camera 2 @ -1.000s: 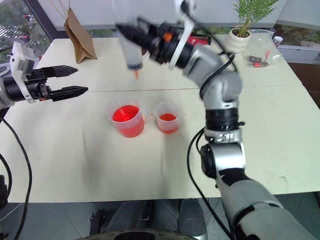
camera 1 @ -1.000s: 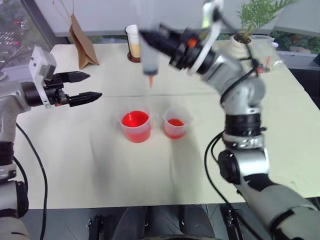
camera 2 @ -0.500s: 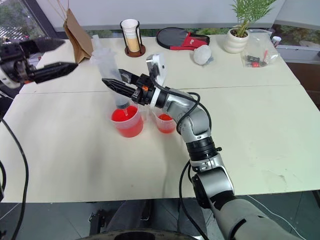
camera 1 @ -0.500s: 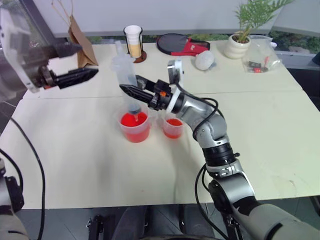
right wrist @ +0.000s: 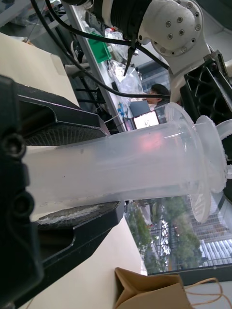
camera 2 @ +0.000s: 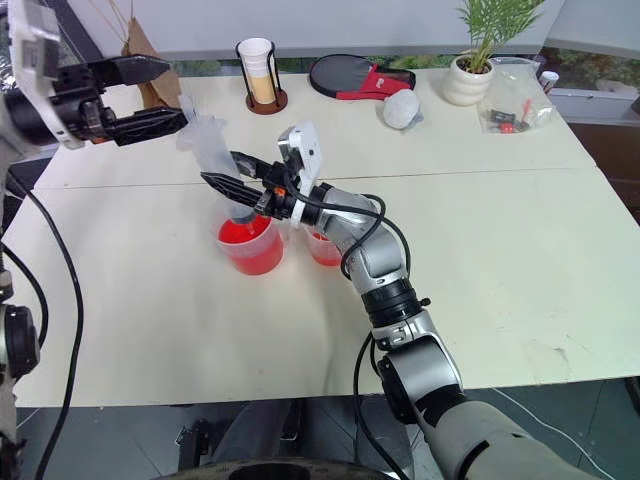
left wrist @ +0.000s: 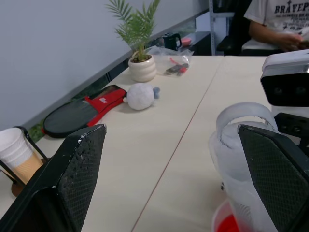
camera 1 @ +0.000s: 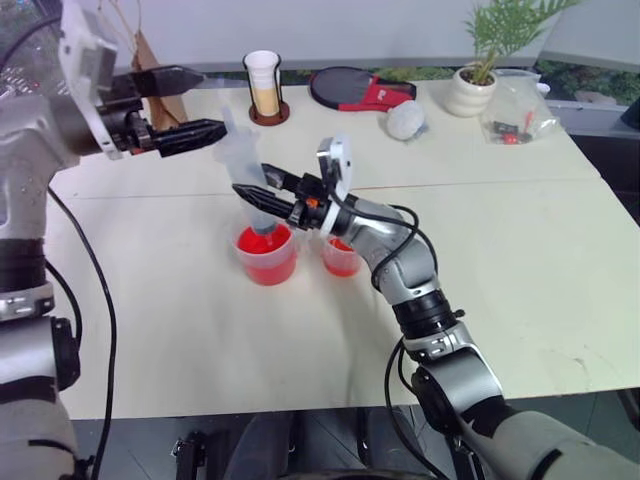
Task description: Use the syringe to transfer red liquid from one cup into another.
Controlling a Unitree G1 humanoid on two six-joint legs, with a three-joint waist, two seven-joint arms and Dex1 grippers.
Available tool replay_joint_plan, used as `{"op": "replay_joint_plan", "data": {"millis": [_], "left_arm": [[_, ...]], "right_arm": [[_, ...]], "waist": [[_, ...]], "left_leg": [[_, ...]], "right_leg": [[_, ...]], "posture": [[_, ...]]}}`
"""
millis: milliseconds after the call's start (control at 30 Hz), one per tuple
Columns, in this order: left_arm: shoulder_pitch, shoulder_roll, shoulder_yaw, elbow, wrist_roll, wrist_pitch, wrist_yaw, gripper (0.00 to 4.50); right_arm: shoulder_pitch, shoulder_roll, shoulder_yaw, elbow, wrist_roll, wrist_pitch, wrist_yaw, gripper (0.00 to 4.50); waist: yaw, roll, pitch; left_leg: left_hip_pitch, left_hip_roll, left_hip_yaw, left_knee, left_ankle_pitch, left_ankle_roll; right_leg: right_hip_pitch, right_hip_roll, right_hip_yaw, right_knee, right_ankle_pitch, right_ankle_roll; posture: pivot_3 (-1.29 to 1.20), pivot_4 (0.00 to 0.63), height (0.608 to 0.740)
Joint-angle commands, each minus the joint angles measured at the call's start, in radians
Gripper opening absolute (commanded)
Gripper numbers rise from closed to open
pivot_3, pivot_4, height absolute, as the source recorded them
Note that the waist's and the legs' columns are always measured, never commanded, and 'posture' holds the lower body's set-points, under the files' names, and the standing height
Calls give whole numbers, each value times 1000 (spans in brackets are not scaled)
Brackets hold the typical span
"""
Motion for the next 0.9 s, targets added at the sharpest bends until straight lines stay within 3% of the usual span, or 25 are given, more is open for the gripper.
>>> {"op": "replay_joint_plan", "data": {"millis": [33,100,267,900], "left_arm": [[-47,-28,5,28,9,-36,-11,3949],[-54,-40,6,45,11,-41,-21,3152],[-64,-47,0,78,36,-58,-35,590],[-178,-23,55,132,6,-40,-75,590]], "right_arm": [[-1,25,13,-32,0,-28,-2,1363],[9,31,25,-32,-10,-35,-4,1363],[31,76,51,-8,-47,-68,-49,1363],[81,87,113,47,-138,-161,-30,1363]], "waist": [[0,0,0],[-1,0,0],[-3,0,0],[-2,0,0]], "left_leg": [[0,0,0,0,0,0],[0,0,0,0,0,0],[0,1,0,0,0,0],[0,1,0,0,0,-1]], "right_leg": [[0,0,0,0,0,0],[0,0,0,0,0,0],[0,0,0,0,0,0],[0,1,0,0,0,0]], "posture": [[0,150,739],[0,150,739],[0,150,739],[0,150,739]]}}
